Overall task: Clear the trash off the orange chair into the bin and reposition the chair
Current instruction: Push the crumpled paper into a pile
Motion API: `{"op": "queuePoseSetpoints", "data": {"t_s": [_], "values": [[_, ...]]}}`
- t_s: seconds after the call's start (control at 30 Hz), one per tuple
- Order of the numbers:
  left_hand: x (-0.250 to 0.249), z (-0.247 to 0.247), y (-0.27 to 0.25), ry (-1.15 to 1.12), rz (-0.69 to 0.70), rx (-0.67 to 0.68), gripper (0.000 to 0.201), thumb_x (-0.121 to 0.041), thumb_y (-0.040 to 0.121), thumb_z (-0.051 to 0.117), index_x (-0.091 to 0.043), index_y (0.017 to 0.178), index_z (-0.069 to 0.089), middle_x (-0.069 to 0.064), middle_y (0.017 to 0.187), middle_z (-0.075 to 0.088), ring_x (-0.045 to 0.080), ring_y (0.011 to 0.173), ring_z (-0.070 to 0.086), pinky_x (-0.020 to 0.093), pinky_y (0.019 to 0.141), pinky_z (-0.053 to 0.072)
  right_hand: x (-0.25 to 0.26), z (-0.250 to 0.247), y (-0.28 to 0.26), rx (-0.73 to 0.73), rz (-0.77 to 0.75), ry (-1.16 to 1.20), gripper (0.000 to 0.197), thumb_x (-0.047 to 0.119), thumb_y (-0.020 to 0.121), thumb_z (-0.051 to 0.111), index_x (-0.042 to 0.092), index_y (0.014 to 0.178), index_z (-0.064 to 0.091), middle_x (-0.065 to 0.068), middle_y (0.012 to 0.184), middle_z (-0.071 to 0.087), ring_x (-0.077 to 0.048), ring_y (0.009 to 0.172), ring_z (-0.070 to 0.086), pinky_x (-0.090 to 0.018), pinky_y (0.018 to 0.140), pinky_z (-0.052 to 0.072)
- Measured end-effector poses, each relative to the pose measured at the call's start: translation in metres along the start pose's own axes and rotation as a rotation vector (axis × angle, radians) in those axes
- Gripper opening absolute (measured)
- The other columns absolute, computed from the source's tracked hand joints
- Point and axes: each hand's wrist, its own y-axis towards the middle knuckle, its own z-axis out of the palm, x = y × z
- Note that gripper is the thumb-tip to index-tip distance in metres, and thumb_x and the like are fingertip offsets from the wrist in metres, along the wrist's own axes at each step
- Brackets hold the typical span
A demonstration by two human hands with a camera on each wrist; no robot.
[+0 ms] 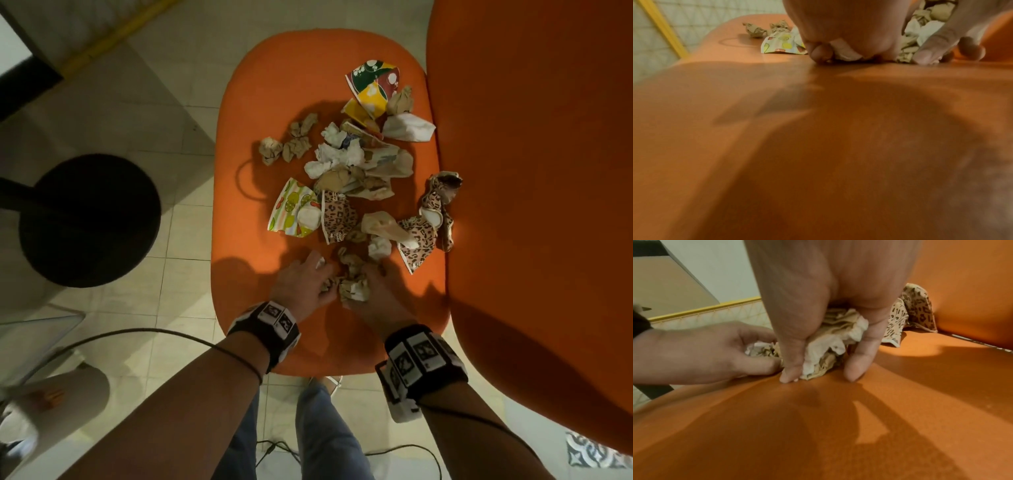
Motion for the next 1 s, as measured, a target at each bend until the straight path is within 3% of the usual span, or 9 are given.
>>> {"op": "queuePoseSetpoints", "data": {"t_s": [0.17, 0.27, 0.37, 0.53, 0.67, 0.8, 0.83, 0.9, 1.0], "values": [[-0.007, -0.011, -0.004, -0.251, -0.190, -0.125, 0.030, -0.035, 0.080, 0.066, -0.008, 0.092, 0.064, 0.011, 0.097, 0.057, 0.027, 0.081, 0.059, 0.028, 0.057, 0.033, 0.006, -0.004, -0.002, -0.094, -0.032, -0.019, 0.051, 0.037, 0.083, 0.063, 0.025, 0.131, 0.050, -0.004, 0.140, 0.046, -0.027, 0.125, 0.049, -0.034, 0.103, 0.041], [0.001, -0.019, -0.020, -0.461, -0.341, -0.226, 0.033, -0.037, 0.081, 0.066, -0.008, 0.095, 0.066, 0.011, 0.097, 0.059, 0.027, 0.084, 0.059, 0.032, 0.065, 0.042, 0.009, -0.002, -0.007, -0.191, -0.040, 0.066, 0.048, 0.045, 0.078, 0.067, 0.029, 0.122, 0.058, 0.000, 0.128, 0.060, -0.022, 0.115, 0.058, -0.037, 0.097, 0.048], [0.014, -0.028, -0.041, -0.639, -0.453, -0.325, 0.029, -0.034, 0.079, 0.070, -0.008, 0.091, 0.068, 0.009, 0.094, 0.063, 0.025, 0.082, 0.060, 0.035, 0.069, 0.048, 0.012, -0.002, -0.016, -0.212, -0.024, 0.134, 0.052, 0.048, 0.073, 0.069, 0.028, 0.120, 0.059, 0.002, 0.120, 0.062, -0.022, 0.108, 0.061, -0.036, 0.091, 0.051], [0.037, -0.038, -0.087, -0.851, -0.638, -0.489, 0.022, -0.034, 0.079, 0.068, -0.012, 0.084, 0.069, 0.005, 0.085, 0.068, 0.021, 0.076, 0.063, 0.032, 0.065, 0.050, 0.036, -0.001, -0.039, -0.250, -0.079, 0.163, 0.051, 0.026, 0.072, 0.079, 0.019, 0.119, 0.059, -0.003, 0.112, 0.063, -0.023, 0.097, 0.061, -0.037, 0.082, 0.053], [0.063, -0.048, -0.129, -1.018, -0.782, -0.558, 0.012, -0.031, 0.084, 0.064, -0.024, 0.075, 0.062, -0.011, 0.067, 0.061, -0.003, 0.057, 0.054, 0.011, 0.052, 0.038, 0.094, 0.018, -0.060, -0.216, -0.263, 0.270, 0.042, 0.020, 0.065, 0.082, 0.030, 0.099, 0.060, 0.004, 0.098, 0.063, -0.017, 0.086, 0.061, -0.028, 0.071, 0.048], [0.104, -0.056, -0.183, -1.152, -0.935, -0.729, 0.017, -0.037, 0.082, 0.063, -0.023, 0.072, 0.063, -0.011, 0.064, 0.060, 0.001, 0.059, 0.052, 0.013, 0.055, 0.038, 0.180, 0.066, -0.081, -0.074, -0.410, 0.269, 0.039, 0.013, 0.065, 0.082, 0.025, 0.096, 0.060, 0.005, 0.092, 0.058, -0.015, 0.085, 0.054, -0.023, 0.078, 0.040], [0.118, -0.055, -0.200, -1.180, -0.975, -0.781, 0.020, -0.038, 0.081, 0.063, -0.021, 0.072, 0.064, -0.008, 0.066, 0.063, 0.007, 0.061, 0.056, 0.015, 0.057, 0.041, 0.200, 0.085, -0.084, -0.043, -0.455, 0.254, 0.040, 0.012, 0.064, 0.083, 0.019, 0.098, 0.063, 0.002, 0.094, 0.061, -0.016, 0.087, 0.056, -0.024, 0.078, 0.041], [0.152, -0.048, -0.241, -1.207, -1.085, -0.880, 0.038, -0.048, 0.075, 0.060, -0.011, 0.084, 0.068, 0.006, 0.084, 0.071, 0.027, 0.079, 0.063, 0.032, 0.074, 0.052, 0.239, 0.131, -0.094, 0.039, -0.549, 0.202, 0.043, 0.010, 0.062, 0.083, 0.013, 0.101, 0.065, -0.002, 0.098, 0.064, -0.017, 0.088, 0.059, -0.024, 0.077, 0.044], [0.212, -0.035, -0.321, -1.224, -1.268, -1.038, 0.039, -0.051, 0.066, 0.055, -0.015, 0.076, 0.067, 0.010, 0.077, 0.071, 0.030, 0.078, 0.065, 0.047, 0.079, 0.054, 0.299, 0.212, -0.121, 0.143, -0.628, 0.122, 0.042, 0.011, 0.061, 0.083, 0.015, 0.099, 0.065, 0.001, 0.099, 0.062, -0.013, 0.088, 0.058, -0.020, 0.076, 0.043]]}}
